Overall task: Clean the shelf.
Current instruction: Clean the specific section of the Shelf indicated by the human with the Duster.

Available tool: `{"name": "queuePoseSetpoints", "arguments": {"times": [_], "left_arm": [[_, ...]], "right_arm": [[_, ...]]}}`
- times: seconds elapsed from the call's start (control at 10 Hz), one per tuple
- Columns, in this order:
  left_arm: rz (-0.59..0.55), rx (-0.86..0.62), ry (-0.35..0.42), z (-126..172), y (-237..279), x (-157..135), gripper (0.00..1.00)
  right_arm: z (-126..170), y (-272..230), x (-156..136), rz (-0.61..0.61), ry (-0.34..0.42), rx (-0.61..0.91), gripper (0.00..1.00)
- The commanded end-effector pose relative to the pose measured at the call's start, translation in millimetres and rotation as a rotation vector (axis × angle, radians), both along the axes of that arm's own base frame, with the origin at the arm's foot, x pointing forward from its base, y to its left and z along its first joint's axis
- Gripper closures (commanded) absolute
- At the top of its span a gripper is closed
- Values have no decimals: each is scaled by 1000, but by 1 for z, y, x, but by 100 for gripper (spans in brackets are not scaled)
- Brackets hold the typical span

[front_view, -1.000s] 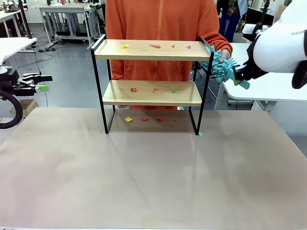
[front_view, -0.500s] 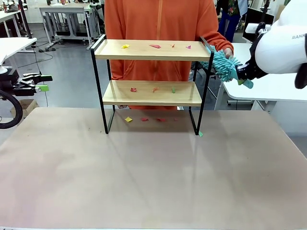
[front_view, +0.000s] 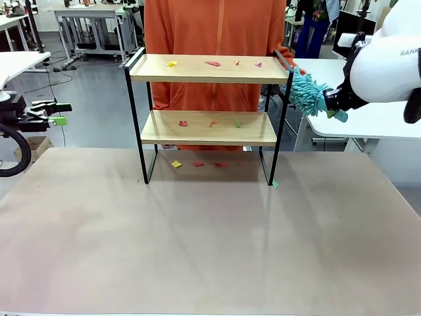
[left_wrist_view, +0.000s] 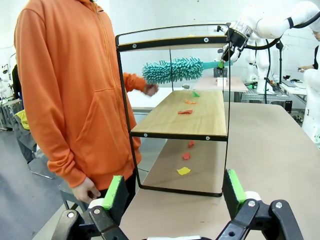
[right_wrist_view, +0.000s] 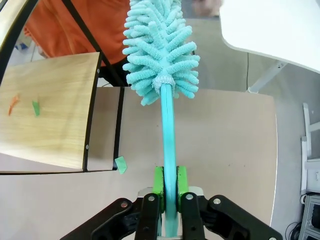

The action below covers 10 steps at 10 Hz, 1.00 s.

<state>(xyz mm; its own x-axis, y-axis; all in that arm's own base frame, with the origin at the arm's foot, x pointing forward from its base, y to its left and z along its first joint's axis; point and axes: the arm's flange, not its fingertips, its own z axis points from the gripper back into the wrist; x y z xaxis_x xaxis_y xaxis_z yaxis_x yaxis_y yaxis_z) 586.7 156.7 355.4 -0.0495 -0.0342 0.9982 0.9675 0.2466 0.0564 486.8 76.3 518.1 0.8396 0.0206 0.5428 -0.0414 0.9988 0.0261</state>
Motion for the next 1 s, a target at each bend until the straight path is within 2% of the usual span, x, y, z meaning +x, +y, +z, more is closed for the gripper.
{"name": "queuePoseSetpoints", "arguments": {"times": [0.0, 0.5, 0.6, 0.8, 0.9], "left_arm": [[8, 3, -11, 2, -1, -1, 0], [8, 3, -11, 2, -1, -1, 0], [8, 3, -11, 2, -1, -1, 0], [8, 3, -11, 2, -1, -1, 0], [8, 3, -11, 2, -1, -1, 0]], "right_arm": [[2, -1, 1, 18, -8, -9, 100], [2, -1, 1, 18, -8, -9, 100], [0, 1, 0, 1, 0, 0, 87], [16, -58, -12, 42, -15, -4, 87], [22, -87, -21, 75, 2, -2, 87]]}}
